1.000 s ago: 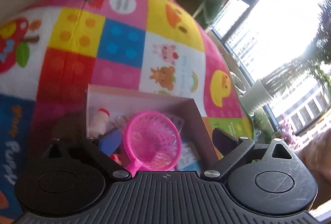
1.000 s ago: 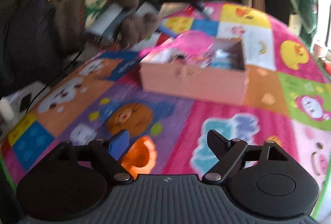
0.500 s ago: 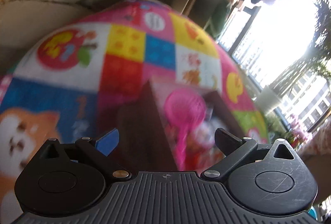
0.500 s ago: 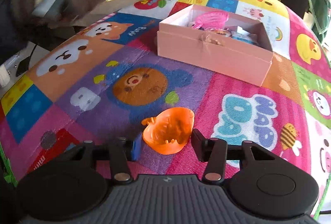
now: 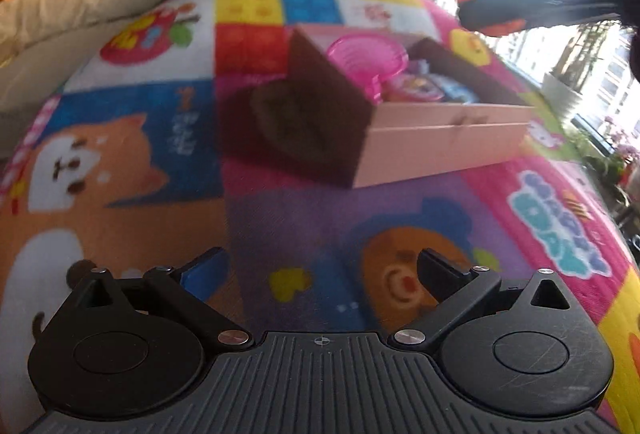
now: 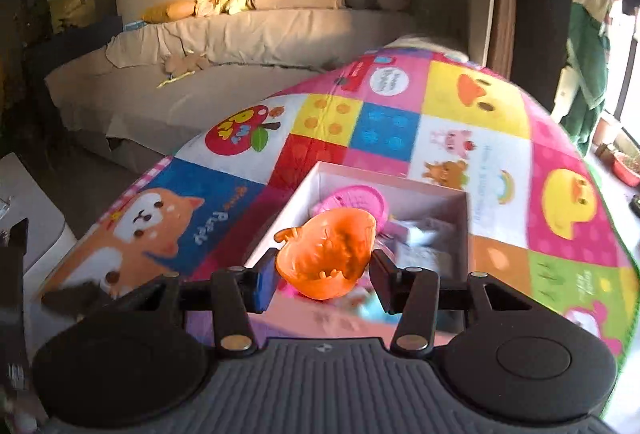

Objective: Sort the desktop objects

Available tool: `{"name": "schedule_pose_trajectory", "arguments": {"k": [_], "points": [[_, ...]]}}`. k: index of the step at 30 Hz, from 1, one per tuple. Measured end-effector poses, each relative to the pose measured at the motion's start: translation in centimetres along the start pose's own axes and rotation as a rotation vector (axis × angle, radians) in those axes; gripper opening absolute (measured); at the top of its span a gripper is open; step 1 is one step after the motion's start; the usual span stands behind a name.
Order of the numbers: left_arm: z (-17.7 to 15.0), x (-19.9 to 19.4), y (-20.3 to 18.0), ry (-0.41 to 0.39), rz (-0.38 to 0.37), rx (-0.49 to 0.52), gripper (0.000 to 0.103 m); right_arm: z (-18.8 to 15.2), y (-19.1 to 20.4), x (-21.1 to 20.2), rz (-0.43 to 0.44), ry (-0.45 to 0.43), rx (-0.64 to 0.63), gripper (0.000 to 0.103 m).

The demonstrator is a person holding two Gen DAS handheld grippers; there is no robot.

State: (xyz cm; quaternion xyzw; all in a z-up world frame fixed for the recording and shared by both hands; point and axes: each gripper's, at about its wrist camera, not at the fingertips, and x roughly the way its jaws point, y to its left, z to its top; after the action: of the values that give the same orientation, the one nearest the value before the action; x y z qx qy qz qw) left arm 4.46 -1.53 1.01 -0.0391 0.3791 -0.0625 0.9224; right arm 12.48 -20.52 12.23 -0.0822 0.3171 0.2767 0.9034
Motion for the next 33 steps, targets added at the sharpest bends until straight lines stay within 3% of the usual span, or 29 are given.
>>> {"name": "schedule_pose_trajectory", "arguments": {"k": [6, 10, 12, 17, 22, 26, 29, 33], "points": [[0.2, -0.1, 0.7, -0.007, -0.01, -0.011, 0.103, 0.3, 1.2, 5.4, -0.009, 0.051, 0.014, 0.049], [1.0, 0.4, 0.5, -0.014, -0.015, 0.006, 0.103, -1.5, 1.6, 3.8, -0.028, 0.035, 0.013, 0.058], [1.7, 0.9, 0.0, -0.028, -0.009, 0.024, 0.103, -2.8, 1.4, 2.4, -0.055, 0.011, 0.018, 0.07], [4.1, 2.7, -1.4, -0.064, 0.009, 0.068, 0.103, -7.2, 1.0, -0.8, -0.19, -0.052, 0.01, 0.087], [5.9, 4.2, -1.5, -0.086, 0.073, 0.085, 0.103, -10.7, 0.8, -1.8, -0.221, -0.059, 0.062, 0.1], [6.4, 4.0, 0.0, -0.121, 0.205, 0.036, 0.103, -12.1, 1.0, -1.3, -0.181, -0.051, 0.132, 0.103], [5.7, 3.5, 1.5, -0.062, 0.167, -0.017, 0.103, -12.7, 1.5, -0.1, -0.19, -0.029, 0.172, 0.103], [2.6, 3.2, 1.8, 0.023, 0.123, 0.001, 0.103, -13.6, 2.4, 1.9, -0.236, 0.028, 0.184, 0.103]]}}
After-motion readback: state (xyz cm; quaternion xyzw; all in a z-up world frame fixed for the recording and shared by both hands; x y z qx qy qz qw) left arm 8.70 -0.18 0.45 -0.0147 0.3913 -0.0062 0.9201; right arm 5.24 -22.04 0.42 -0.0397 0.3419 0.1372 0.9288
